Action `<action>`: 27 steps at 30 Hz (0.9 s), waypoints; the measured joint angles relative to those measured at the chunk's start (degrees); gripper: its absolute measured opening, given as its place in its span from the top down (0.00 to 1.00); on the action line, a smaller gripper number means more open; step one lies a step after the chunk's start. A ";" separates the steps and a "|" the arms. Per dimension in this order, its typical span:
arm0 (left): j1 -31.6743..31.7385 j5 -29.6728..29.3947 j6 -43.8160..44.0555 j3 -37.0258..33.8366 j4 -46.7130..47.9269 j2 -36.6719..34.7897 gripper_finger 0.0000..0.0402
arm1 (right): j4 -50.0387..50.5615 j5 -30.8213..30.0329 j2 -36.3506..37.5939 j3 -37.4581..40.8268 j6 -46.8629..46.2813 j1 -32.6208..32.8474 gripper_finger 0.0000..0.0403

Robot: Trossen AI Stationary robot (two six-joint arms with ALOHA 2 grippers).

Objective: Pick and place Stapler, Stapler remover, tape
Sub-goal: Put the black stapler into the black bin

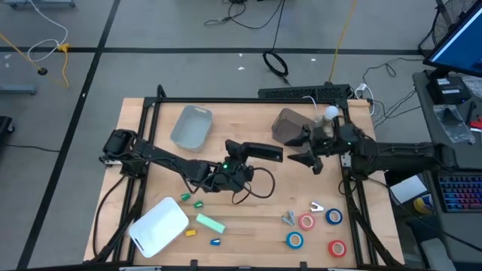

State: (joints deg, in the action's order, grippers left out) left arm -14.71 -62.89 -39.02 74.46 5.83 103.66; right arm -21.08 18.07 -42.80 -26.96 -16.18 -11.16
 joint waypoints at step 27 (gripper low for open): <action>-0.04 -5.54 -10.29 0.00 -0.40 0.02 0.55 | 55.15 -2.84 -28.80 -42.96 10.49 -0.64 0.45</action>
State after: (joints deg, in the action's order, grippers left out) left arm -14.75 -68.43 -49.31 74.46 5.43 103.68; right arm 34.08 15.22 -71.60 -69.92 -5.69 -11.80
